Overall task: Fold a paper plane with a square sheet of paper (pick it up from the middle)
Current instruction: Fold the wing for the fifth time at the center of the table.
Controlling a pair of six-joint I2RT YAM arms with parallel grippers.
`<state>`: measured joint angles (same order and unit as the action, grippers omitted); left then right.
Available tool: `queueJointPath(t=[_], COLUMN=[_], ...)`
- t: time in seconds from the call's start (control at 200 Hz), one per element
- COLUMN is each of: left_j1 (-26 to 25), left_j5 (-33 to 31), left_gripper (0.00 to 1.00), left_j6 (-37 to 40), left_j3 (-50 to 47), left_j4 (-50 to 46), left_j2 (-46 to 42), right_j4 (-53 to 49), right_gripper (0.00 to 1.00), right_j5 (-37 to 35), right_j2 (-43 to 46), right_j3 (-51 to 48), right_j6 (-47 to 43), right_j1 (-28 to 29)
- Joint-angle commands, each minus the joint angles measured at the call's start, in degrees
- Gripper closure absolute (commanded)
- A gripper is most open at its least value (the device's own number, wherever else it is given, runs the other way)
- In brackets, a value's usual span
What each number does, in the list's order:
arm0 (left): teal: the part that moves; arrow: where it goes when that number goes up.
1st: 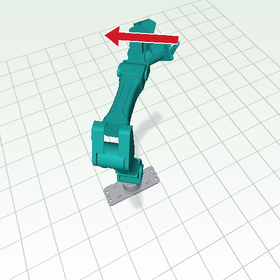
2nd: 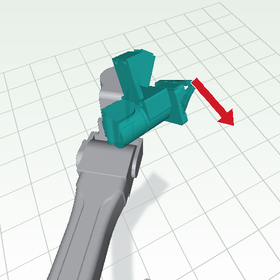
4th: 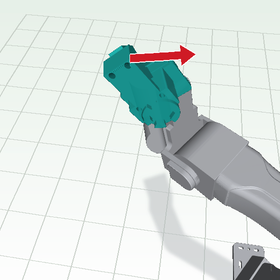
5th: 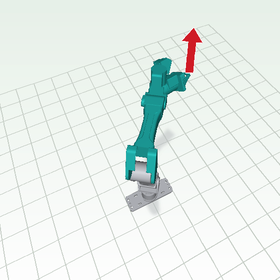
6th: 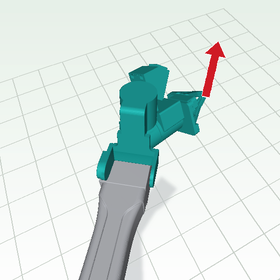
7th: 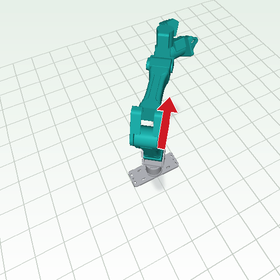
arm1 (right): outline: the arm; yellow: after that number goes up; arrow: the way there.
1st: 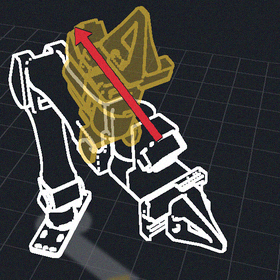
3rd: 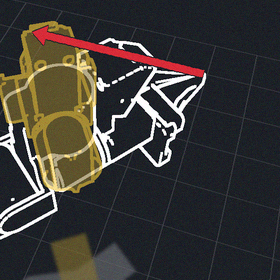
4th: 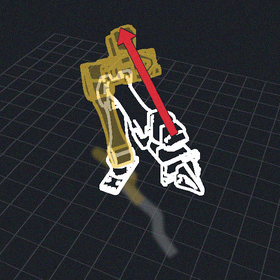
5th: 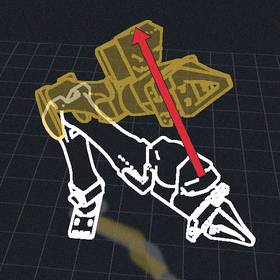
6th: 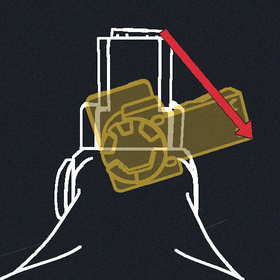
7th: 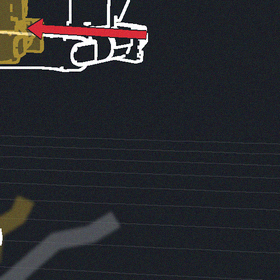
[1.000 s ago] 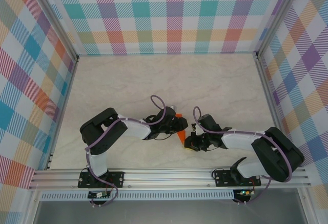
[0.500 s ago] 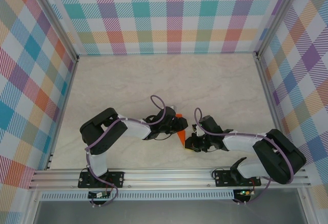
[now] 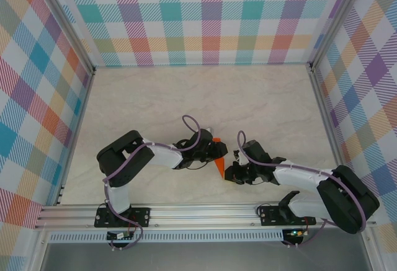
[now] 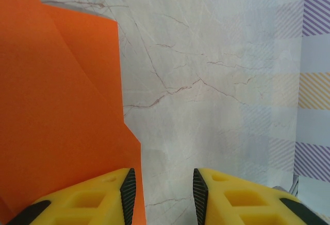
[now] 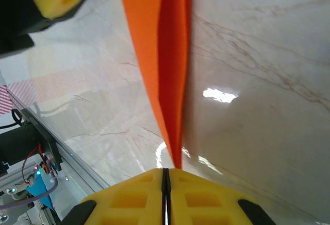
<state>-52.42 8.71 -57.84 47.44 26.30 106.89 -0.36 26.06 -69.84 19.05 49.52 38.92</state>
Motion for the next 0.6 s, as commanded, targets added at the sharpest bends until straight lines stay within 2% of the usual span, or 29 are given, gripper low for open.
queueJointPath(t=[0.0, 0.125, 0.29, 0.445, 0.595], left_j1=[-0.40, -0.40, -0.38, -0.40, -0.37], left_j5=[-1.30, -0.91, -0.74, -0.90, -0.88], left_gripper=[0.63, 0.63, 0.63, 0.63, 0.63], left_j6=[0.12, 0.20, 0.27, 0.43, 0.47], left_j3=[-0.85, -0.69, -0.74, -0.69, -0.56], left_j4=[-3.65, -3.54, -3.54, -3.76, -3.68], left_j2=[2.96, 3.18, 3.02, 2.79, 2.56], right_j4=[2.66, 5.07, 2.72, -2.84, -6.90], right_gripper=[0.89, 0.90, 0.90, 0.90, 0.87], right_j5=[0.69, 1.55, 0.65, -1.31, -3.37], right_j2=[-1.55, -5.29, -7.54, -2.63, 5.52], right_j3=[1.34, 1.61, -0.88, -3.81, -2.11], right_j6=[1.55, 1.60, 1.16, 0.14, 0.48], right_j1=[0.37, 0.33, 0.46, 0.56, 0.55])
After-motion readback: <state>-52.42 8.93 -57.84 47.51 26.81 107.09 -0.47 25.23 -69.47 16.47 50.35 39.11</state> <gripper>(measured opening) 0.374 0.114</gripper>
